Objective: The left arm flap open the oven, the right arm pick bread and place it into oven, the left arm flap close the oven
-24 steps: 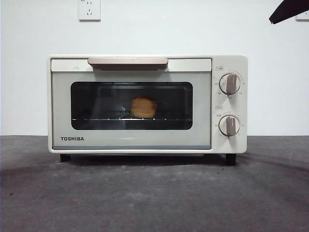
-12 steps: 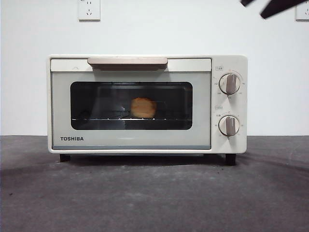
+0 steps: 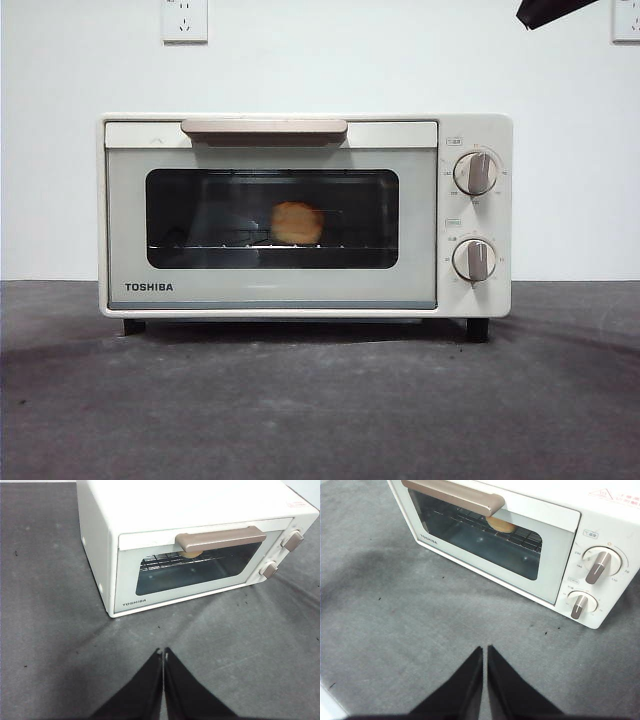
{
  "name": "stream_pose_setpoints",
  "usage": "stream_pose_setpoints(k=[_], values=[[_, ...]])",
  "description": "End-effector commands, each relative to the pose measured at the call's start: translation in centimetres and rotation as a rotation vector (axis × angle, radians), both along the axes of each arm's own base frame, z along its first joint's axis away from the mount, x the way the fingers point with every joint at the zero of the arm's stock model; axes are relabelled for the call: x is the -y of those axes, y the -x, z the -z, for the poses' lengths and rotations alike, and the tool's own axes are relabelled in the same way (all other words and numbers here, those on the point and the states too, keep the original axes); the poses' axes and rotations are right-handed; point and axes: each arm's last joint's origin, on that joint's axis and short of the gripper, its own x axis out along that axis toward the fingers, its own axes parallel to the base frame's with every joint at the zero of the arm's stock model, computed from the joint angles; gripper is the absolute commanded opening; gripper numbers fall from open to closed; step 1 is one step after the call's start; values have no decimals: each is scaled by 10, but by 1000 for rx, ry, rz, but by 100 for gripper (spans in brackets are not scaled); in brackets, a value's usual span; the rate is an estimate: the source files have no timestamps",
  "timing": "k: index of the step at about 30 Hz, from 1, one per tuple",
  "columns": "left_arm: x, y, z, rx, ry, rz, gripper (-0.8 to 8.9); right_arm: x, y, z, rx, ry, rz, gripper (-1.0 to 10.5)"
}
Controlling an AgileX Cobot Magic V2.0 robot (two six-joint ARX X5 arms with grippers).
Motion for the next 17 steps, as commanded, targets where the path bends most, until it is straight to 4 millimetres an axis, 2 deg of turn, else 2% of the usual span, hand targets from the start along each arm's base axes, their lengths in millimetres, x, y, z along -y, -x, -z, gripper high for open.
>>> stream_pose_setpoints(k=[1, 12, 17], values=[[0, 1, -6, 32, -1, 7, 16, -2, 0, -4, 5, -18, -2, 10], [0, 1, -6, 34, -5, 9, 16, -2, 0, -4, 5, -18, -2, 10], [-1, 4, -15, 230, -70, 32, 16, -2, 0, -4, 5, -18, -2, 10]])
